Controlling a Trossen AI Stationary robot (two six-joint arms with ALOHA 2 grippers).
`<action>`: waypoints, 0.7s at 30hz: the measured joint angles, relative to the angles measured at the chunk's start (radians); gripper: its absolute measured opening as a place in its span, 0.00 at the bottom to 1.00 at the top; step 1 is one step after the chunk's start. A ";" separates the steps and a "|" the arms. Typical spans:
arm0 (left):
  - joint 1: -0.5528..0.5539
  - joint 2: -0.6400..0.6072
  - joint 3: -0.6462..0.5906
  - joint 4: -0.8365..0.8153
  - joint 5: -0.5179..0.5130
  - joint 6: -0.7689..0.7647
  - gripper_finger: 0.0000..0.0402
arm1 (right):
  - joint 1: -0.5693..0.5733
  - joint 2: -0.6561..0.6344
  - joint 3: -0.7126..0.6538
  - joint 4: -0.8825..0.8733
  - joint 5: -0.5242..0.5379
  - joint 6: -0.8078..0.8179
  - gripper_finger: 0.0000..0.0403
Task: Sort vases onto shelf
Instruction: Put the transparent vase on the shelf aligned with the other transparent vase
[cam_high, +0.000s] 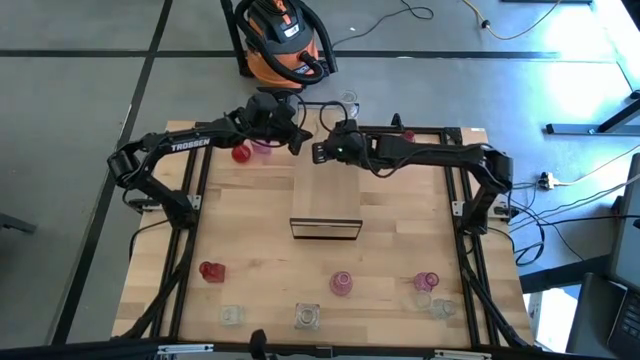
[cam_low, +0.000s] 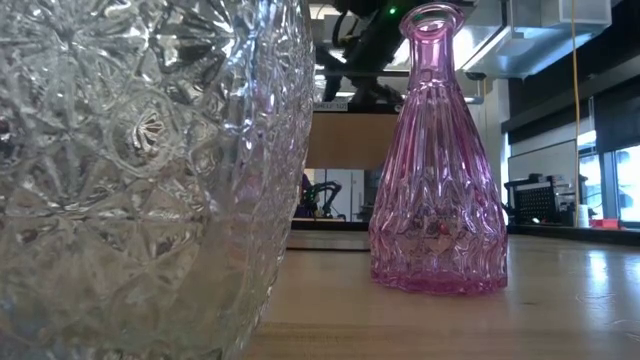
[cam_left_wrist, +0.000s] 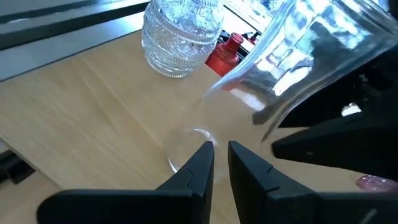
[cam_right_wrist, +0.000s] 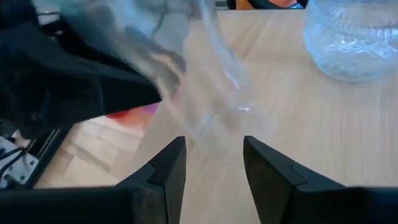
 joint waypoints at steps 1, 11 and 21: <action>0.003 0.000 0.000 0.001 0.000 0.007 0.10 | -0.005 0.006 0.000 0.025 0.000 0.001 0.36; 0.070 0.004 0.000 0.008 0.005 0.027 0.10 | -0.047 0.032 0.000 0.069 0.018 0.037 0.36; 0.093 0.147 0.000 0.092 0.078 -0.015 0.10 | -0.048 0.032 0.000 0.075 0.018 0.040 0.36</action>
